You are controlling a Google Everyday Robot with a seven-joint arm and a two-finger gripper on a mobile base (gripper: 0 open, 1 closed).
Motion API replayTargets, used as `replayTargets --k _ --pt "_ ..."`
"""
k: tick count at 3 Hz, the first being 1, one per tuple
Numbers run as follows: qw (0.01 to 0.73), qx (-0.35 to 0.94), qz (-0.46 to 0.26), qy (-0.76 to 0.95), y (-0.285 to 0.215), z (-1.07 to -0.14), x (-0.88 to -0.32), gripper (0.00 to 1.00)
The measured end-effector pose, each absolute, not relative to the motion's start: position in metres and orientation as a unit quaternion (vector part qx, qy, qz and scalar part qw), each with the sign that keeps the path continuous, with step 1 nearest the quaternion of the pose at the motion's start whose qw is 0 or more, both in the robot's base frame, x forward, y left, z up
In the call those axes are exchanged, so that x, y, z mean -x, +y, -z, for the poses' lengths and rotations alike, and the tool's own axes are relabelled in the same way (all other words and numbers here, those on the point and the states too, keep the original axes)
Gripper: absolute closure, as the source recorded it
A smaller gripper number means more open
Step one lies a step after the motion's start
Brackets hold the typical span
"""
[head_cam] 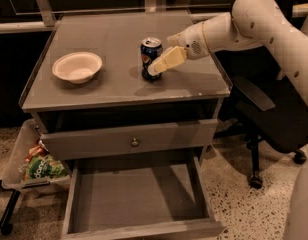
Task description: Place pepsi can into middle drawer
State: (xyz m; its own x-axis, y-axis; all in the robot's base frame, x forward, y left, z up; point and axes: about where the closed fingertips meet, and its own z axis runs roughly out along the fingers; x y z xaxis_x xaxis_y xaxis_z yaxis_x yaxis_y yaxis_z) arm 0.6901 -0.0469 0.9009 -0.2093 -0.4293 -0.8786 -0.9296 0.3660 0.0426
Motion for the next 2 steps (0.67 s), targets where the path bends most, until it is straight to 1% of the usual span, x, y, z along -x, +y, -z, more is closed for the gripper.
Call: replayTargets --k 2 --pt "0.415 0.486 -0.318 0.701 -0.015 -0.901 -0.703 0.0"
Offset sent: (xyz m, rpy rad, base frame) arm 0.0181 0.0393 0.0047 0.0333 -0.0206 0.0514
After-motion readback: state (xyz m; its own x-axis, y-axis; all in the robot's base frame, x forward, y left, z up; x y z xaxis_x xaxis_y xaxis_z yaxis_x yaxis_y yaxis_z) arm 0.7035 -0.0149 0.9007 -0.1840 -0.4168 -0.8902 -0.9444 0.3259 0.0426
